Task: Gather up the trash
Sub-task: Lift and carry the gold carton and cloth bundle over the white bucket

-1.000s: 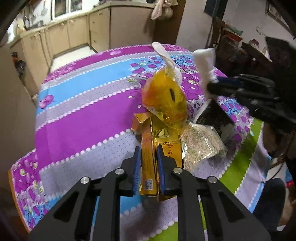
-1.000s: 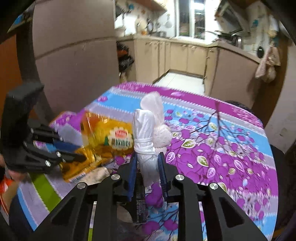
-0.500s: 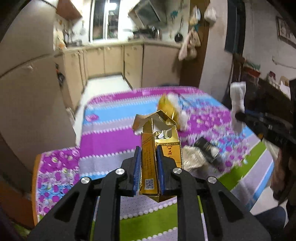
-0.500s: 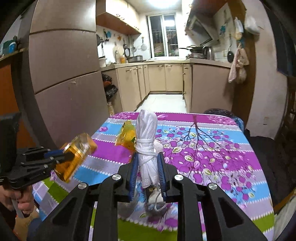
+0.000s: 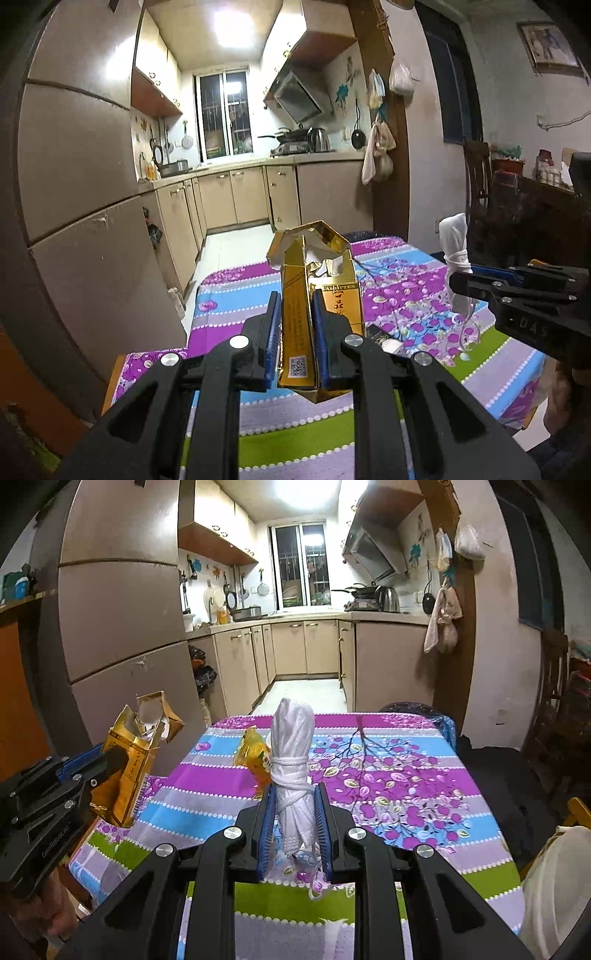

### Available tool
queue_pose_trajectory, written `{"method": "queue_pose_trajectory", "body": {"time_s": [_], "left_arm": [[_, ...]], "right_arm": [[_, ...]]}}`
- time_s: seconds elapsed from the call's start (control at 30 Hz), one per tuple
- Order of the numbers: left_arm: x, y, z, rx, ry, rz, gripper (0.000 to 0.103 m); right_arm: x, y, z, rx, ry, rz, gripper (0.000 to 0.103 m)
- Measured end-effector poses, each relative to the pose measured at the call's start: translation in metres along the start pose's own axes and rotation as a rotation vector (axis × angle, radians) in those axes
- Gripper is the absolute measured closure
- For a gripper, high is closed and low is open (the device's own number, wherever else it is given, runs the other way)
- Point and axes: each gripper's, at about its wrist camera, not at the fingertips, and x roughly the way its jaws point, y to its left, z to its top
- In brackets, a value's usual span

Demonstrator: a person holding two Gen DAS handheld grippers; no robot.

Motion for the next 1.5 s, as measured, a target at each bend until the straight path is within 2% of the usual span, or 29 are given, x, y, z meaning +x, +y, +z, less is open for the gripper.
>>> {"method": "queue_pose_trajectory", "body": {"time_s": [0.13,0.37,0.77,1.13,1.37,1.5], "left_arm": [[-0.007,-0.003,0.006,-0.013,-0.009,-0.008,0.087],[-0.004,-0.018,0.013,-0.057,0.019,-0.065,0.087],[0.004,-0.058,0.024,-0.062,0.037,-0.148,0.087],[0.011,-0.129,0.048,-0.003,0.024,-0.286,0.087],[0.016,-0.191,0.057,0.051,0.029,-0.403,0.087],[0.013,-0.235,0.058,0.099,0.036,-0.495,0.087]], "right_arm": [[-0.018,-0.002,-0.001,0.005,-0.017,-0.007,0.081],[-0.047,-0.007,0.001,0.011,-0.05,-0.032,0.081],[-0.085,-0.042,-0.002,0.049,-0.08,-0.116,0.081],[-0.128,-0.116,-0.009,0.111,-0.099,-0.258,0.081],[-0.164,-0.182,-0.014,0.151,-0.1,-0.37,0.081],[-0.181,-0.231,-0.017,0.193,-0.068,-0.421,0.081]]}}
